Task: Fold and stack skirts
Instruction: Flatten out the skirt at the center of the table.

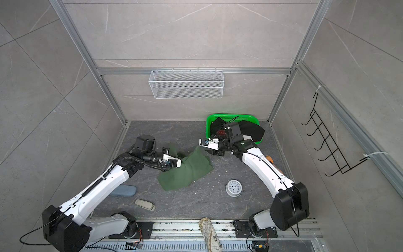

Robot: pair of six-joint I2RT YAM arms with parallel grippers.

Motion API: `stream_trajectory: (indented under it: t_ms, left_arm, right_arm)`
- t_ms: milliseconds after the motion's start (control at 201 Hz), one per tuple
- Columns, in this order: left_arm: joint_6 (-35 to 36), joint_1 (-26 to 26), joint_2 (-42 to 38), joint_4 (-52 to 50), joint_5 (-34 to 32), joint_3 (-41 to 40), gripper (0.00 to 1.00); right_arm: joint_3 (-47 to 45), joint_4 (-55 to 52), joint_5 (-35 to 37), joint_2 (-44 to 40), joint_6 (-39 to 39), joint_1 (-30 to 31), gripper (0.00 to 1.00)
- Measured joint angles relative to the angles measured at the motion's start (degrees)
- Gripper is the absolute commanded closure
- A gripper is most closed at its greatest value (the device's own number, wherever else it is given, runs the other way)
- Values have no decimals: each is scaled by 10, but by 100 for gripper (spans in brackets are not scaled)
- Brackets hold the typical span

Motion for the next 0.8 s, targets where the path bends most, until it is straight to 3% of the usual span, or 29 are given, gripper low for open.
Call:
stream_trajectory:
  t_ms: [289, 802]
  left_arm:
    - [9, -14, 0, -17, -1, 5, 100]
    - [11, -18, 0, -19, -1, 6, 100]
  right_arm:
    - [69, -81, -83, 72, -120, -1, 46]
    - [143, -189, -124, 150, -198, 0, 47]
